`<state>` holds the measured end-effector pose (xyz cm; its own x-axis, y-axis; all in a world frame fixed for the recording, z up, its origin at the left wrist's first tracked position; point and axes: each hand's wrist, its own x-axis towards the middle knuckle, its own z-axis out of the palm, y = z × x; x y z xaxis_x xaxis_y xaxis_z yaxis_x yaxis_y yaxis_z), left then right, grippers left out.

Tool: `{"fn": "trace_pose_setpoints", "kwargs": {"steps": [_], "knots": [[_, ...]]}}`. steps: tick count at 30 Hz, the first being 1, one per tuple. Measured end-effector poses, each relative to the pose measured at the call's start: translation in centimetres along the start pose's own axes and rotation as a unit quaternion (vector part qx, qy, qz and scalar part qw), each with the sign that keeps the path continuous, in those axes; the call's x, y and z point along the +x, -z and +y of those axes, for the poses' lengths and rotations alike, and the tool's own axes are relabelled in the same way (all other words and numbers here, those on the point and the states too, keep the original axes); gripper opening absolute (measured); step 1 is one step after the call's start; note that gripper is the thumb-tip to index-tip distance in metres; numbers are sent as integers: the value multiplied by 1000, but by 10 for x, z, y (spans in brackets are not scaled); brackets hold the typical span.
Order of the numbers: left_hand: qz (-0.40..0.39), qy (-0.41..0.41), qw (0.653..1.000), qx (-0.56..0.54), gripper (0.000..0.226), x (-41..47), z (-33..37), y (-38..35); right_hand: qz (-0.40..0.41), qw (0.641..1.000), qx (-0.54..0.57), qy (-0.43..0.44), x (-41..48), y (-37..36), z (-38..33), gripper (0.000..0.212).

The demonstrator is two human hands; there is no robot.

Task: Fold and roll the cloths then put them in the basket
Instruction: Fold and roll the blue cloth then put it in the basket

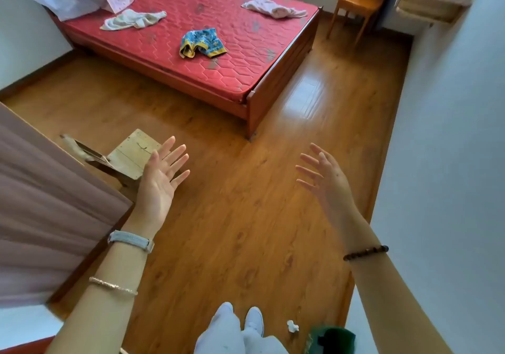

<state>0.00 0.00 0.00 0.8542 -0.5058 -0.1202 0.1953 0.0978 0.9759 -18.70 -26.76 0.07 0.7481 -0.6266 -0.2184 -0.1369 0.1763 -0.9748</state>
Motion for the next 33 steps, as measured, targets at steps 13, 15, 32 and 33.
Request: {"fn": "trace_pose_setpoints", "kwargs": {"steps": [13, 15, 32, 33], "knots": [[19, 6, 999, -30, 60, 78, -4, 15, -23, 1000, -6, -15, 77, -29, -5, 49], [24, 11, 999, -34, 58, 100, -1, 21, -23, 1000, -6, -18, 97, -41, -10, 43], [47, 25, 998, -38, 54, 263, 32, 88, -29, 999, -8, -27, 252, -139, -53, 37], [45, 25, 998, -36, 54, 269, 33, 91, -29, 999, -13, -27, 259, -142, -54, 36]]}}
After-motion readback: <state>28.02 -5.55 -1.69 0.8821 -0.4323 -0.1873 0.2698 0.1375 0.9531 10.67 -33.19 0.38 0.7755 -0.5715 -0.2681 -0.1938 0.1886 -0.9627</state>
